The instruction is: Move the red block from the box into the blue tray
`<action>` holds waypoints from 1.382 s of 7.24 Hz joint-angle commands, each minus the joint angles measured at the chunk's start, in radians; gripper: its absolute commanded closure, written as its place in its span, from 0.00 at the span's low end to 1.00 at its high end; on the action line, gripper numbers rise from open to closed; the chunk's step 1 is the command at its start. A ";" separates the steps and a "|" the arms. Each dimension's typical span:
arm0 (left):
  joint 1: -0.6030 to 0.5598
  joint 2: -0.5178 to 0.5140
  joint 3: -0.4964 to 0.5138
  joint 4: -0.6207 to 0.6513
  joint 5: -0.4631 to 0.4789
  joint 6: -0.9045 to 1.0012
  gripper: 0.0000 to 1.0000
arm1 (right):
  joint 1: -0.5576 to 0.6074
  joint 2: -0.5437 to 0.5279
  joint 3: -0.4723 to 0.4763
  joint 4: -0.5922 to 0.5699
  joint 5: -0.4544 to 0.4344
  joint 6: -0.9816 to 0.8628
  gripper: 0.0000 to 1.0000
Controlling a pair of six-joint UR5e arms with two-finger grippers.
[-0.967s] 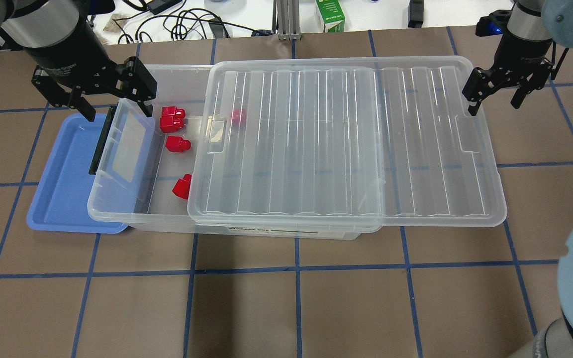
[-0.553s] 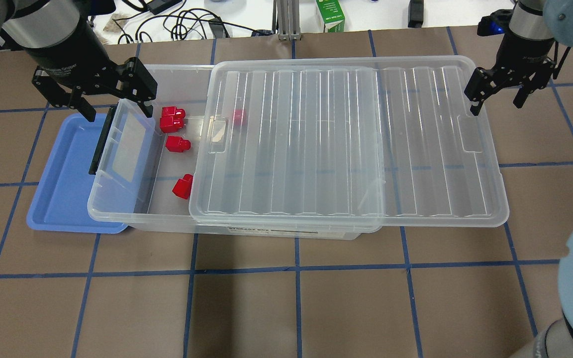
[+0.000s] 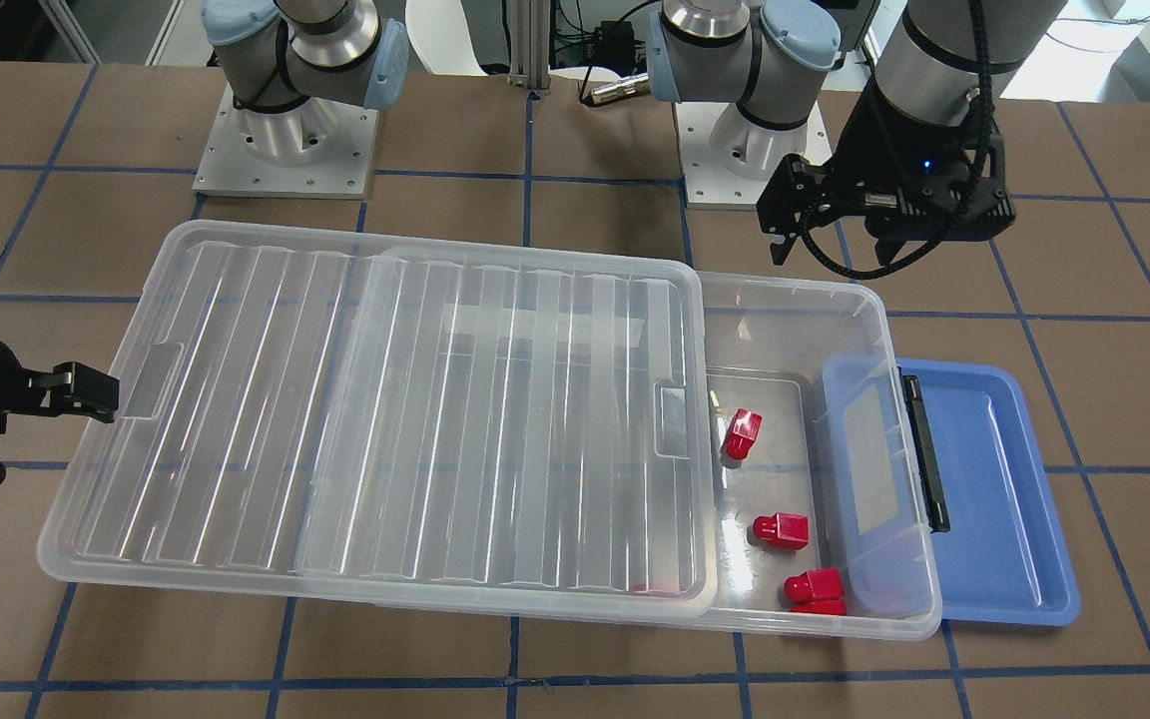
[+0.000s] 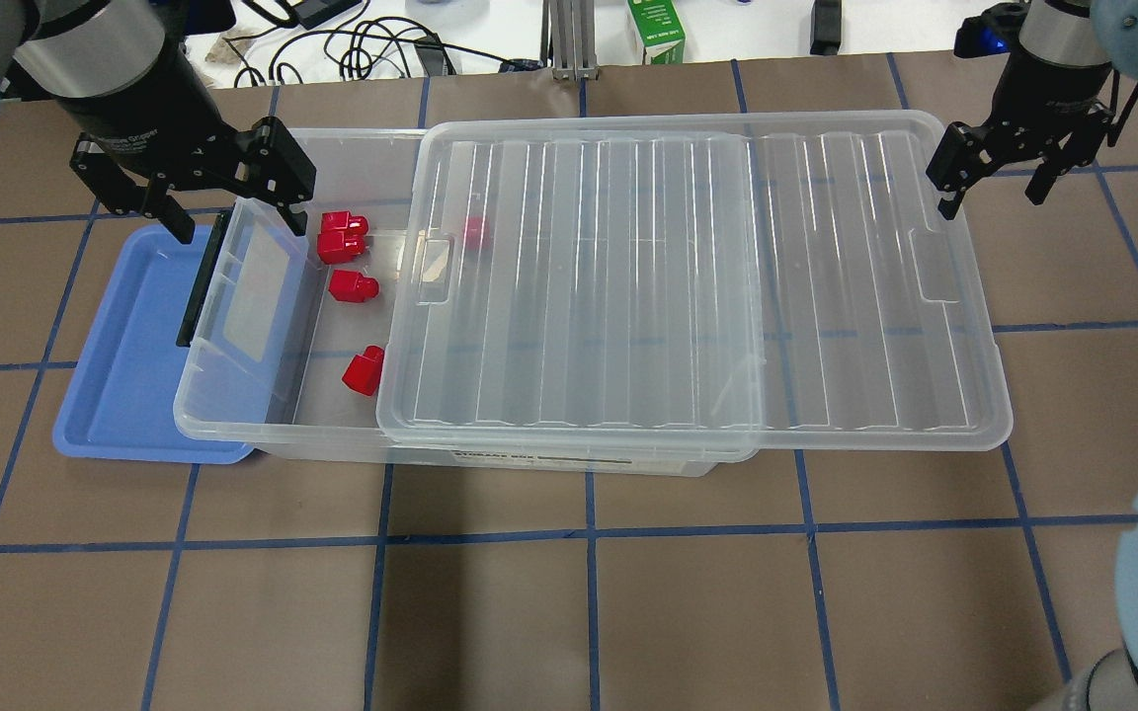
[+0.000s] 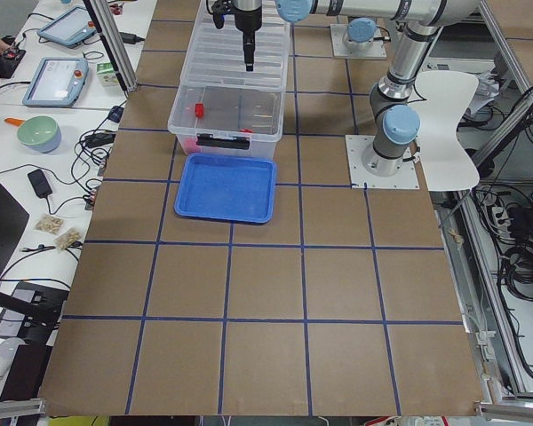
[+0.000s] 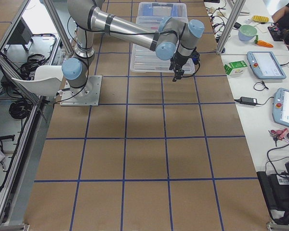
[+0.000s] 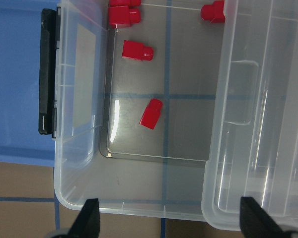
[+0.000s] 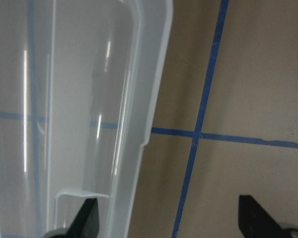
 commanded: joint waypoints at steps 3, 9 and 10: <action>0.012 -0.034 -0.133 0.132 -0.003 0.172 0.00 | 0.006 -0.169 -0.007 0.080 0.002 0.145 0.00; 0.058 -0.093 -0.388 0.409 -0.019 0.213 0.00 | 0.128 -0.188 0.009 0.081 -0.003 0.294 0.00; 0.058 -0.105 -0.395 0.423 -0.020 0.217 0.00 | 0.128 -0.191 0.009 0.083 0.005 0.294 0.00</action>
